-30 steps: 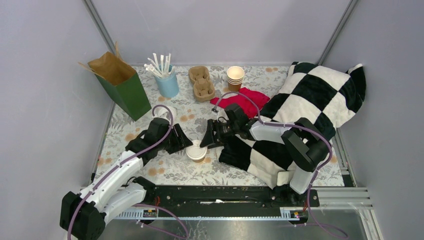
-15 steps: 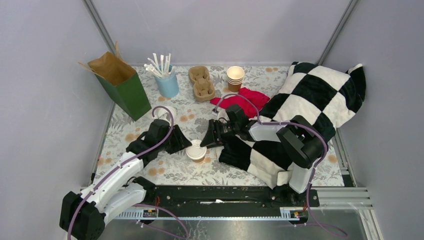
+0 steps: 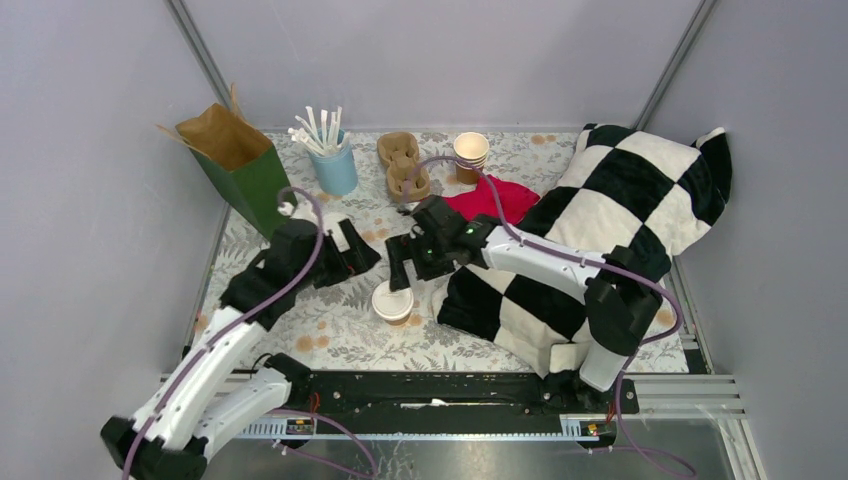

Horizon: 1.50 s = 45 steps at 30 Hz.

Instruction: Pack the takeout coffee

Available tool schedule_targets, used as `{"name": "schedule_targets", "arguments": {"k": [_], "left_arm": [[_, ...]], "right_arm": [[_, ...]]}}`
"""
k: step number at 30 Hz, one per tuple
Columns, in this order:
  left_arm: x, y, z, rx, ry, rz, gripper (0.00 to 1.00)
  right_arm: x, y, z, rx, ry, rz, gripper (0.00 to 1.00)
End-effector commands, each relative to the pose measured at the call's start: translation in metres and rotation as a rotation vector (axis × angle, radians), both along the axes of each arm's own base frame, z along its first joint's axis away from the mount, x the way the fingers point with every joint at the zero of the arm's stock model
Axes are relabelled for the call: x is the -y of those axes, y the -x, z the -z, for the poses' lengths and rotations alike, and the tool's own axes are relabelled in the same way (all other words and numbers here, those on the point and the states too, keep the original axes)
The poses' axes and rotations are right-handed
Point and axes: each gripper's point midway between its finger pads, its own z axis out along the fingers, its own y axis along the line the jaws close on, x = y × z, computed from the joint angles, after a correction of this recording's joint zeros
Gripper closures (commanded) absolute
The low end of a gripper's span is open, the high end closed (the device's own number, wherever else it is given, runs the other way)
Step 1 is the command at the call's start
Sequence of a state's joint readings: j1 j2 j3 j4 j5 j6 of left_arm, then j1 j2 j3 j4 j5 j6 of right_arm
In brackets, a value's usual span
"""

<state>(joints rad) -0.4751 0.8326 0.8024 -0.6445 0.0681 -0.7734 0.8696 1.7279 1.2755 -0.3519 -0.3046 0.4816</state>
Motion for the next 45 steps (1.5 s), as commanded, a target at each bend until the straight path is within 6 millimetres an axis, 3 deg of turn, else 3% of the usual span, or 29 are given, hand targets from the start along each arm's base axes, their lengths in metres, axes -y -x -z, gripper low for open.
{"name": "schedule_targets", "arguments": {"k": [1, 7, 13, 24, 31, 45], "left_arm": [[-0.051, 0.002, -0.049, 0.169, -0.103, -0.182, 0.01], [-0.116, 0.027, -0.084, 0.341, -0.113, -0.455, 0.01], [-0.14, 0.046, -0.098, 0.435, -0.069, -0.542, 0.01], [-0.137, 0.044, -0.095, 0.433, -0.069, -0.531, 0.01], [-0.135, 0.042, -0.094, 0.431, -0.071, -0.519, 0.01], [-0.132, 0.04, -0.093, 0.427, -0.075, -0.506, 0.01]], "right_arm": [[0.026, 0.01, -0.013, 0.201, 0.323, -0.02, 0.01], [0.003, 0.022, -0.025, 0.361, 0.461, -0.062, 0.0], [-0.019, 0.027, -0.022, 0.413, 0.499, -0.101, 0.0], [-0.035, 0.029, -0.008, 0.397, 0.493, -0.124, 0.01], [-0.04, 0.029, -0.005, 0.393, 0.478, -0.128, 0.13], [-0.039, 0.025, -0.005, 0.415, 0.461, -0.107, 0.18]]}}
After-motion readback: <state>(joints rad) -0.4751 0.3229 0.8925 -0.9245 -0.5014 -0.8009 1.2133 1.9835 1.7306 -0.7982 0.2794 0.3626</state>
